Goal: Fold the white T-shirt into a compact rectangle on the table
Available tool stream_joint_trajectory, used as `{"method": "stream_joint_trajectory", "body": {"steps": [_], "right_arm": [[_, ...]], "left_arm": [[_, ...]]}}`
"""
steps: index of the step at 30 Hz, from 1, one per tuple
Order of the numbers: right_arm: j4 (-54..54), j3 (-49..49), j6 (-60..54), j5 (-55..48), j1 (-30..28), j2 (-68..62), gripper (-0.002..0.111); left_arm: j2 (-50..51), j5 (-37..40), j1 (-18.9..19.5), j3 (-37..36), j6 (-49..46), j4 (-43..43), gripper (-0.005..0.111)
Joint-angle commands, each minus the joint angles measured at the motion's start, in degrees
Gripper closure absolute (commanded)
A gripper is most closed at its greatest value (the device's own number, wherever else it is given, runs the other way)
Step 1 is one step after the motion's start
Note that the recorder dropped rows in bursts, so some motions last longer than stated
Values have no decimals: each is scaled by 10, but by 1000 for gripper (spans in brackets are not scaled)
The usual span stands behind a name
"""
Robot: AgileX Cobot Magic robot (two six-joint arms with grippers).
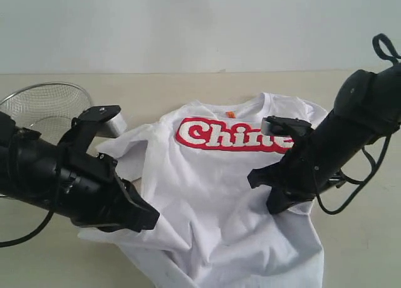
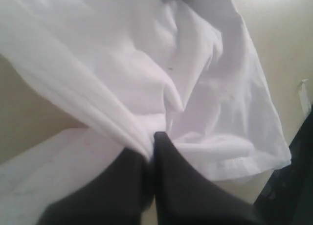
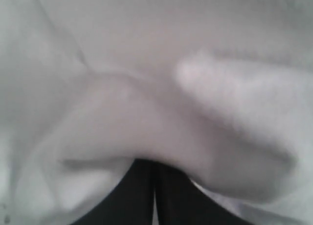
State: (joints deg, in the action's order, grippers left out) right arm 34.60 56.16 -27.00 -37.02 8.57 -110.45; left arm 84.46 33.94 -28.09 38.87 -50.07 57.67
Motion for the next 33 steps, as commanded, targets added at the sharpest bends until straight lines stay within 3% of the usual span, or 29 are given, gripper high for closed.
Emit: {"method": "stream_joint_trajectory", "body": {"steps": [1,11,22,28,33], "right_arm": [[-19,31,-8,53,0,-40,108],[-24,104,-7,-10,0,-56,108],[-19,141,-18,-198,0,-32,108],[36,78,-28,-202,0,42,108],[186,-38,-161,-182,23,126,108]], "left_arm": [[-8,17,-5,2,54,-53,102],[-9,40,-5,1,95,-99,102],[-12,67,-5,1,199,-215,102],[-12,64,-5,1,200,-215,102],[-15,71,-5,2,190,-216,102]]}}
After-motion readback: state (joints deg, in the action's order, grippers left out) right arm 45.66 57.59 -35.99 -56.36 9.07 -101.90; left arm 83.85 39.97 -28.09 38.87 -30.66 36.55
